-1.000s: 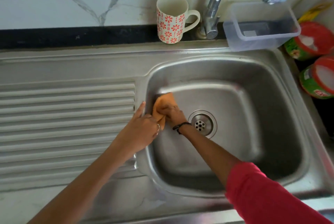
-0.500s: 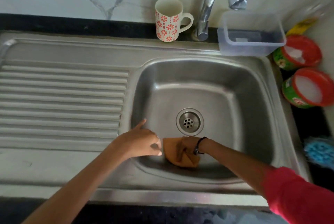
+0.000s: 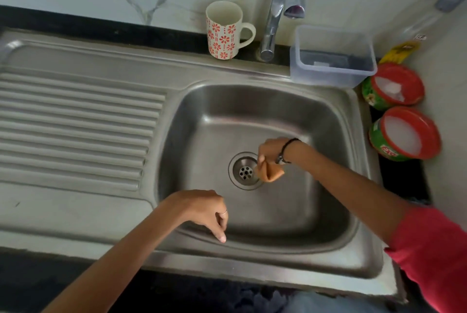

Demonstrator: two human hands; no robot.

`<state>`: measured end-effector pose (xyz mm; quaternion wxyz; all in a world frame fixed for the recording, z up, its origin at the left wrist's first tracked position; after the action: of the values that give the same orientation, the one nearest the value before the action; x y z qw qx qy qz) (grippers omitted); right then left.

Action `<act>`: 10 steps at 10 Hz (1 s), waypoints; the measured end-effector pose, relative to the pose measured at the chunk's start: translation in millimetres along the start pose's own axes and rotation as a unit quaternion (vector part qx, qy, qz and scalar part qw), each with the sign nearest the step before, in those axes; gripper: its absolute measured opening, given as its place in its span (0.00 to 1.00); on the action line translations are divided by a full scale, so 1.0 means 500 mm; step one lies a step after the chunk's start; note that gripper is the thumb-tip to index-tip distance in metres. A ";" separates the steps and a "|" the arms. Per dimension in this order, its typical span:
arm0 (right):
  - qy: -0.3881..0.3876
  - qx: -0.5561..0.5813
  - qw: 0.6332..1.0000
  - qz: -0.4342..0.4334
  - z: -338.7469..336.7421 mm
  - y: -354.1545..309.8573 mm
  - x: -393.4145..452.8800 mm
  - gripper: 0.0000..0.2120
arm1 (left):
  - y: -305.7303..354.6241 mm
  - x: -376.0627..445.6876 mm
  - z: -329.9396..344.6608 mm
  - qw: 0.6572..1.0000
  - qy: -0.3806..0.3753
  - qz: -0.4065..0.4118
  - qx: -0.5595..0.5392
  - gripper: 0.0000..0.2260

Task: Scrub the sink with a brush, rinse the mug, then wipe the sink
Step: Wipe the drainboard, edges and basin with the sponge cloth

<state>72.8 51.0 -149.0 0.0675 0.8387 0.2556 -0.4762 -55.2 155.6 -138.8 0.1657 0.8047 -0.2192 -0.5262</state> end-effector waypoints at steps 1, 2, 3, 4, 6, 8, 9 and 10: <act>0.144 -0.093 0.984 -0.040 -0.069 -0.064 0.052 0.11 | 0.017 0.006 -0.008 1.000 -0.022 -0.001 -0.003 0.12; 0.183 -0.152 0.970 -0.050 -0.020 -0.102 0.106 0.15 | 0.029 0.013 -0.010 0.999 -0.048 -0.008 -0.013 0.11; 0.180 -0.032 0.983 -0.001 0.032 -0.042 0.132 0.18 | 0.028 0.017 -0.010 0.998 -0.056 -0.019 -0.022 0.11; 0.189 0.119 0.970 0.092 0.084 0.082 0.111 0.17 | 0.026 0.019 -0.009 0.998 -0.059 -0.025 -0.025 0.11; 0.192 0.121 0.966 0.126 0.146 0.132 0.076 0.17 | 0.023 0.019 -0.004 0.996 -0.059 -0.041 -0.047 0.11; 0.135 0.195 0.940 0.245 0.197 0.206 0.032 0.17 | 0.022 0.019 -0.005 0.997 -0.048 -0.044 -0.042 0.12; -0.009 0.153 0.967 0.202 0.257 0.153 0.031 0.21 | 0.025 0.020 -0.004 0.997 -0.055 -0.042 -0.034 0.12; 0.005 0.542 0.799 0.261 0.332 0.080 -0.027 0.20 | 0.028 0.022 -0.005 0.998 -0.052 -0.043 -0.019 0.13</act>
<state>-39.8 -47.5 -232.1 -0.2777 0.7756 -0.2720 -0.4973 -51.7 138.2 -139.3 0.1465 0.7819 -0.1828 -0.5777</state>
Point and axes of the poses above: each hand's wrist, its own x-axis towards the middle knuckle, its own z-axis out of the palm, y = z × x, the point moved 9 cm from there along x, towards the middle knuckle, and after that the axes turned 1 degree about z, right-handed, at the moved point
